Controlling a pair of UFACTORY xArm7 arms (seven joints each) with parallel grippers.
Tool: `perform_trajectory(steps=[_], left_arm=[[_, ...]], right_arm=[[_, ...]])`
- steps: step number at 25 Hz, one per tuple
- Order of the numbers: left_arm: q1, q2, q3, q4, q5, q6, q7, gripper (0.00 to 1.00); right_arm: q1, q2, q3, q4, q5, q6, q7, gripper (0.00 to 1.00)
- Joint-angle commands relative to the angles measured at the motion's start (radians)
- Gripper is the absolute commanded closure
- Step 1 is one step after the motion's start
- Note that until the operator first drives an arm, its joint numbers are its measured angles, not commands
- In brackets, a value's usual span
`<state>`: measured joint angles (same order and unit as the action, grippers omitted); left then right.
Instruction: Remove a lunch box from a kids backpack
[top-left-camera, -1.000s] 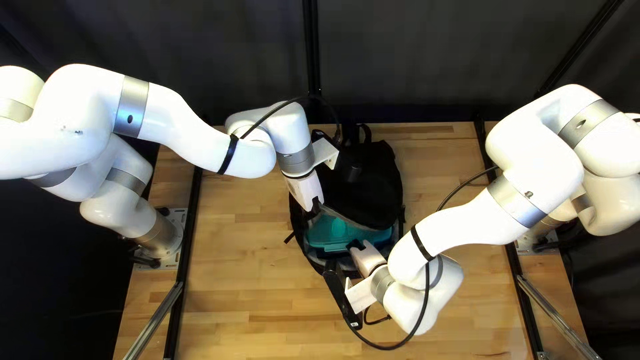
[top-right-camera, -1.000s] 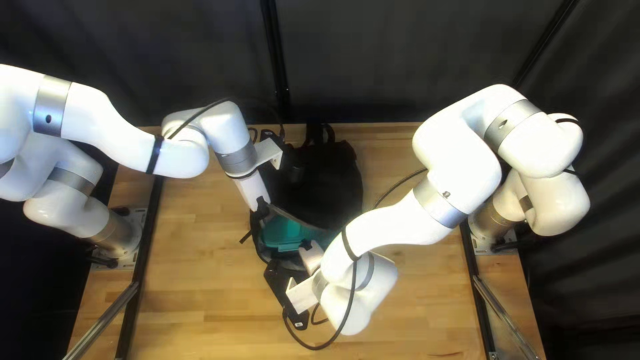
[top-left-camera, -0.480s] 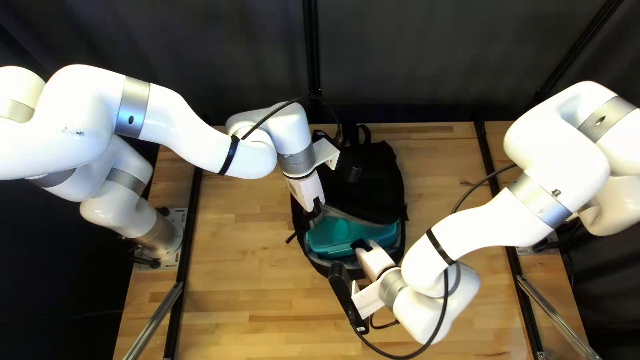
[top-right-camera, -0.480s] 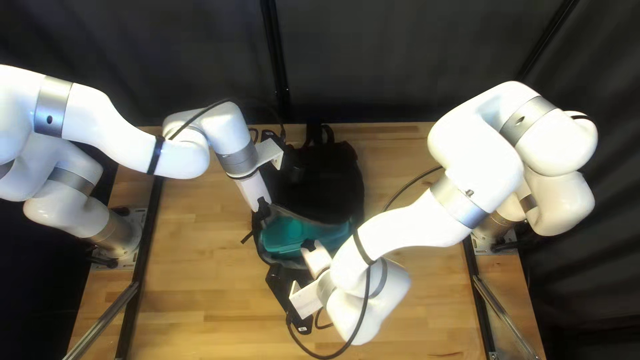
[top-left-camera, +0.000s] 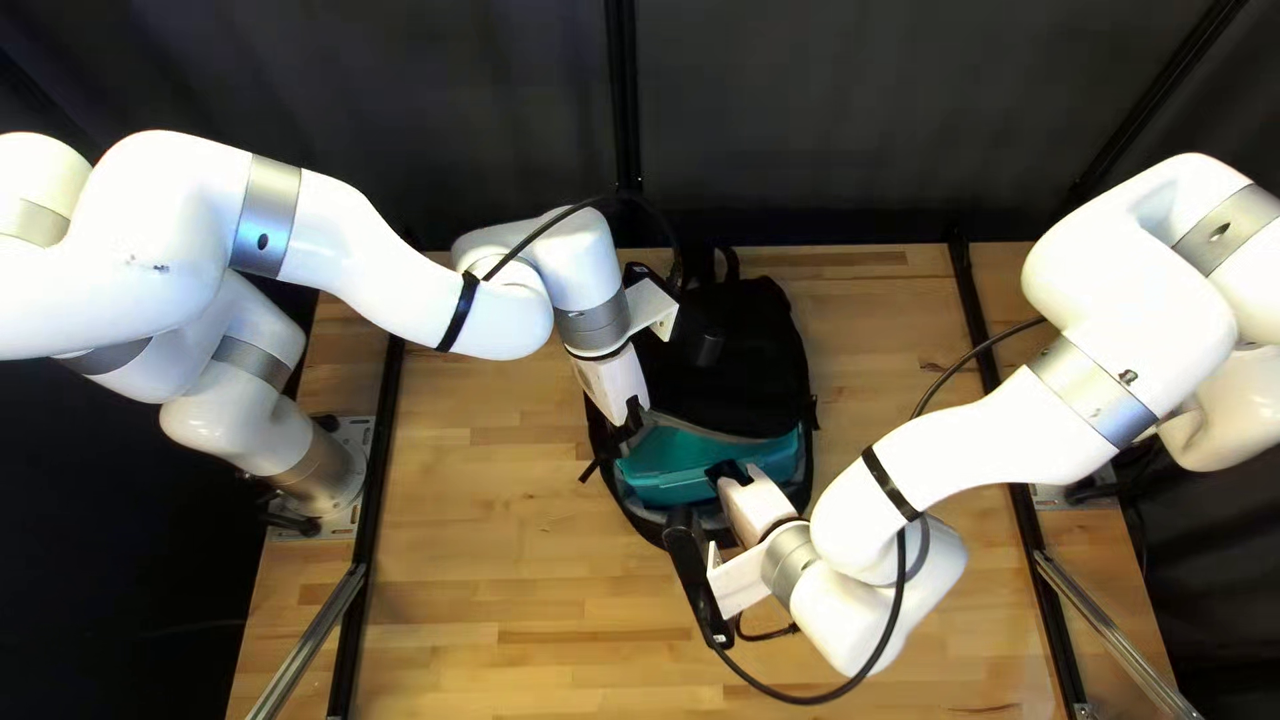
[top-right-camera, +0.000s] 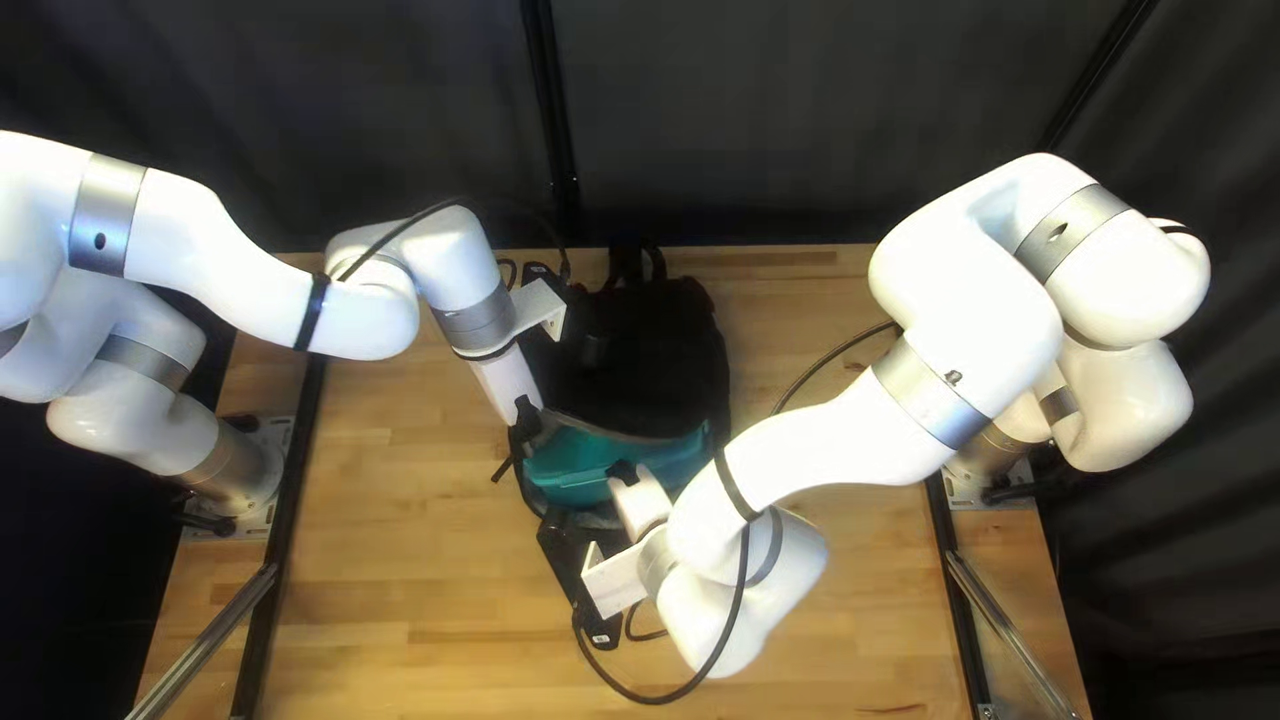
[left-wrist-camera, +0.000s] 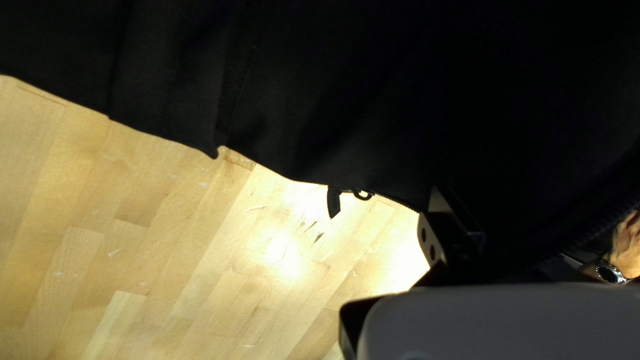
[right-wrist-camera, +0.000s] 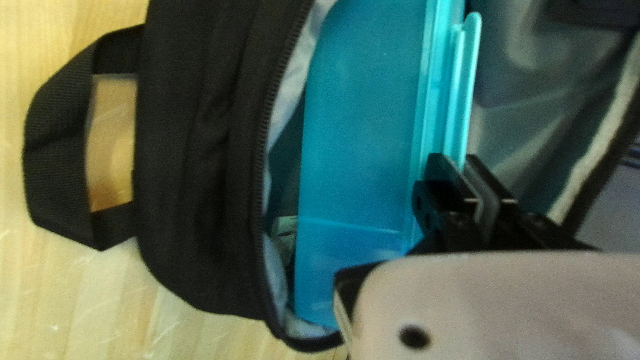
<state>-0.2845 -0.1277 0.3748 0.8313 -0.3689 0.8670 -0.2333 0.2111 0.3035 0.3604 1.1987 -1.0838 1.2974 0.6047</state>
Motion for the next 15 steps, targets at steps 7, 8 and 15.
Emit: perform_trajectory(steps=[7, 8, 15], left_arm=[[-0.002, 0.000, -0.001, -0.005, -0.008, -0.010, 0.004, 1.00], [-0.002, 0.000, -0.001, -0.005, -0.008, -0.010, 0.004, 1.00], [0.000, 0.002, 0.003, -0.012, -0.015, -0.021, 0.013, 1.00]], right_arm=[[0.015, -0.016, 0.007, 0.020, -0.007, 0.036, -0.030, 1.00], [0.018, -0.019, 0.009, 0.024, -0.007, 0.044, -0.037, 1.00], [0.038, -0.033, 0.023, 0.037, -0.002, 0.084, -0.056, 1.00]])
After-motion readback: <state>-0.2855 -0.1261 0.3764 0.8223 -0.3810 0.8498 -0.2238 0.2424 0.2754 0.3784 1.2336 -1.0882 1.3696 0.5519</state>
